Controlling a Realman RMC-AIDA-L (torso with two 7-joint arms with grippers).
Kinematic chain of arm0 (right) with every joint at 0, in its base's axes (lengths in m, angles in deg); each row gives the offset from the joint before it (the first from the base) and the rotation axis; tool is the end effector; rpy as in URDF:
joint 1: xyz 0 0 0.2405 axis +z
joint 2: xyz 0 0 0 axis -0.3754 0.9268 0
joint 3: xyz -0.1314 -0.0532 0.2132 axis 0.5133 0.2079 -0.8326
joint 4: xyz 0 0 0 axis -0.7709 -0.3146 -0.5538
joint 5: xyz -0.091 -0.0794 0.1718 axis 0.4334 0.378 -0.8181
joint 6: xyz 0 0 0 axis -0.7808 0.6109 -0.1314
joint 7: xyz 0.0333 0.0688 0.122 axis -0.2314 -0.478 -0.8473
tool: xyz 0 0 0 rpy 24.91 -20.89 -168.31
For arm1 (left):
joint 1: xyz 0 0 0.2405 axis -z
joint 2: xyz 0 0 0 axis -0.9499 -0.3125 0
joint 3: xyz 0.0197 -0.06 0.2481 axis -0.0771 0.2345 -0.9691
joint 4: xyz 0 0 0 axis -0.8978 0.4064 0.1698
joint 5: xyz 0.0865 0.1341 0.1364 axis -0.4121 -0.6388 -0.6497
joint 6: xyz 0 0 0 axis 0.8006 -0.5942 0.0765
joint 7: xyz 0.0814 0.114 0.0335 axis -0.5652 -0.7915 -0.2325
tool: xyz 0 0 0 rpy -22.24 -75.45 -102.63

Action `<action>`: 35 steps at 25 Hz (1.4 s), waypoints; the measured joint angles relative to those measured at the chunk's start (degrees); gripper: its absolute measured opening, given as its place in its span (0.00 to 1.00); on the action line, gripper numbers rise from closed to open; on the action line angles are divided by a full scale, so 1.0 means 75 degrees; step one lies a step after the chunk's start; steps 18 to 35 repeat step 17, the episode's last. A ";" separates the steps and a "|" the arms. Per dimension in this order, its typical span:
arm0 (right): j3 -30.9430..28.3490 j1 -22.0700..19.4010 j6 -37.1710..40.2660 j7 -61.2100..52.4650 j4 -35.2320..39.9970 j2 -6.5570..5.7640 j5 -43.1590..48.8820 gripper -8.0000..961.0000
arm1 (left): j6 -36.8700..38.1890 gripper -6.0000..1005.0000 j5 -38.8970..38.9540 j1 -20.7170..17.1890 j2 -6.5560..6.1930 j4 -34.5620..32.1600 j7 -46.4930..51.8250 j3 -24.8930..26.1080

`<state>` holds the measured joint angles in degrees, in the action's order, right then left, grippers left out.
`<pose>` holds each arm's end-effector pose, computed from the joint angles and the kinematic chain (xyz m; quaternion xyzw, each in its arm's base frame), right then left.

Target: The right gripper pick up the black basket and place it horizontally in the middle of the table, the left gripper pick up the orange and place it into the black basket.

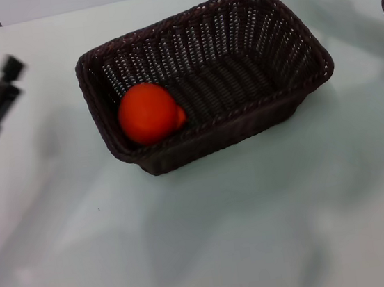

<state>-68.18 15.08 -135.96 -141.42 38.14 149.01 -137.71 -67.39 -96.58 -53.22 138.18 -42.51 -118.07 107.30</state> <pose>0.2782 0.4063 0.0581 -0.5088 -0.7046 -0.2511 0.4262 -0.2952 0.2726 0.0019 -0.7332 -0.2403 -0.5149 0.3735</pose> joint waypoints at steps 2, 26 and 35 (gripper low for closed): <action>-0.0004 -0.0145 0.0047 0.0939 0.0001 0.0149 -0.0816 0.63 | -0.0191 0.89 0.0363 -0.0222 0.0008 0.0017 -0.0075 0.0177; -0.0127 -0.0455 0.0455 0.7145 -0.1473 0.0539 -0.5469 0.63 | -0.0994 0.88 0.1404 -0.0757 0.0064 -0.1108 -0.1537 0.1816; -0.0127 -0.0455 0.0455 0.7145 -0.1473 0.0539 -0.5469 0.63 | -0.0994 0.88 0.1404 -0.0757 0.0064 -0.1108 -0.1537 0.1816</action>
